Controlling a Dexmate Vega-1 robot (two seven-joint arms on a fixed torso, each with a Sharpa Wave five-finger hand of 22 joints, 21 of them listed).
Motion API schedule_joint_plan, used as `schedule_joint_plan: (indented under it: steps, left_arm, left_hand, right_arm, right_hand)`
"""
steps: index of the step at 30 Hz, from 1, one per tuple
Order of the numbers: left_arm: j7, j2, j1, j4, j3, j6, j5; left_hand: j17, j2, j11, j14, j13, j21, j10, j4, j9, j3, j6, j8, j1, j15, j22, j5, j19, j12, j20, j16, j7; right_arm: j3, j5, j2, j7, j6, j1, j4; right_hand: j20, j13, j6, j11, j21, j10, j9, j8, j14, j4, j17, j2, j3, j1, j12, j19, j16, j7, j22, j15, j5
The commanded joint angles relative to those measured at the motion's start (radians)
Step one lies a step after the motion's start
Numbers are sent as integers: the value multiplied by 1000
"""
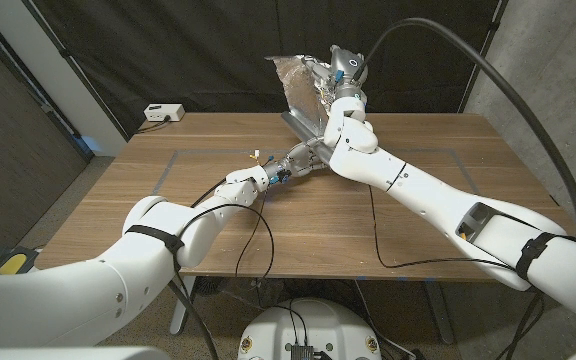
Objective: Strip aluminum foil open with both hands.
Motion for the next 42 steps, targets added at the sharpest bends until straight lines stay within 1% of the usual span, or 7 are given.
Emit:
schedule_joint_plan:
  steps: [1, 4, 6, 8, 19, 26, 42]
  left_arm:
    - [-19, 5, 1, 0, 11, -7, -13]
    - [-23, 5, 1, 0, 9, -6, -19]
    - [-27, 6, 1, 0, 10, -6, -20]
    - [-32, 8, 2, 0, 9, -6, -22]
    - [-25, 11, -1, 0, 10, 1, -24]
    - [-16, 9, 0, 0, -4, 10, -24]
    - [-120, 55, 0, 0, -28, -13, -38]
  left_hand:
    - [2, 4, 2, -1, -1, 0, -4, 4, 2, -4, 1, -3, 8, -39, 4, 6, 1, -3, -9, -3, 2]
    - [2, 6, 1, -1, -1, 0, -5, 5, 3, -5, 3, -3, 9, -39, 4, 7, 1, -3, -9, -3, -1]
    - [2, 7, -2, 0, -1, 0, -4, 6, 3, -6, 4, -2, 9, -41, 4, 8, 2, -3, -10, -3, -3]
    - [3, 8, -3, 1, -1, 0, -2, 8, 3, -7, 6, -1, 8, -42, 4, 8, 3, -2, -12, -3, -4]
    - [3, 13, -3, 4, -2, 0, 1, 21, 5, -18, 14, 0, -7, -44, 5, 11, 5, -2, -13, -2, -5]
    - [5, 37, -25, 14, -3, 1, 12, 42, 6, -26, 34, 7, -26, -59, 6, 18, 9, 1, -14, 2, -46]
    - [4, 34, -24, 10, -4, -7, 10, 54, 8, -45, 42, 8, -42, -59, 6, 22, -5, -2, -16, -1, -35]
  right_arm:
    - [163, 228, -48, 48, 274, -82, -47]
    - [140, 223, -95, 131, 243, -48, -74]
    - [78, 166, -130, 213, 140, 8, -107]
    - [21, 125, -161, 305, 55, 64, -135]
    - [-184, -38, -241, 601, -145, 254, -195]
    - [-80, -7, -216, 456, -84, 147, -195]
    - [18, -55, -171, 222, -12, 21, -202]
  right_hand:
    - [7, -4, 30, 14, -14, 4, 0, 11, -1, 20, -4, -1, -22, -49, 14, -11, 8, 8, 1, 13, 10]
    - [16, -8, 23, 14, -24, 1, -1, 8, -5, 18, -9, -8, -26, -51, 15, -19, 7, 14, 0, 13, 12]
    - [29, -33, -42, 15, -77, -70, -3, 0, -63, -96, -46, 36, 48, 146, 10, -45, 3, 16, 1, 3, 17]
    - [31, -46, -126, 5, -114, -142, -4, -17, -140, -141, -66, 39, 70, 212, -2, -85, -10, 25, 2, 5, 14]
    - [2, -65, -263, 0, -163, -285, -5, -10, -253, -228, -101, 47, 112, 367, -4, -90, -7, 33, 2, 13, 47]
    - [-3, -71, -234, 2, -175, -248, -5, 4, -233, -187, -101, 49, 82, 305, 23, -80, 16, 37, 3, 11, 41]
    - [-14, -81, -125, -6, -187, -159, -6, 32, -166, -136, -107, 60, 41, 207, 65, -36, 46, -12, 6, -2, 24]
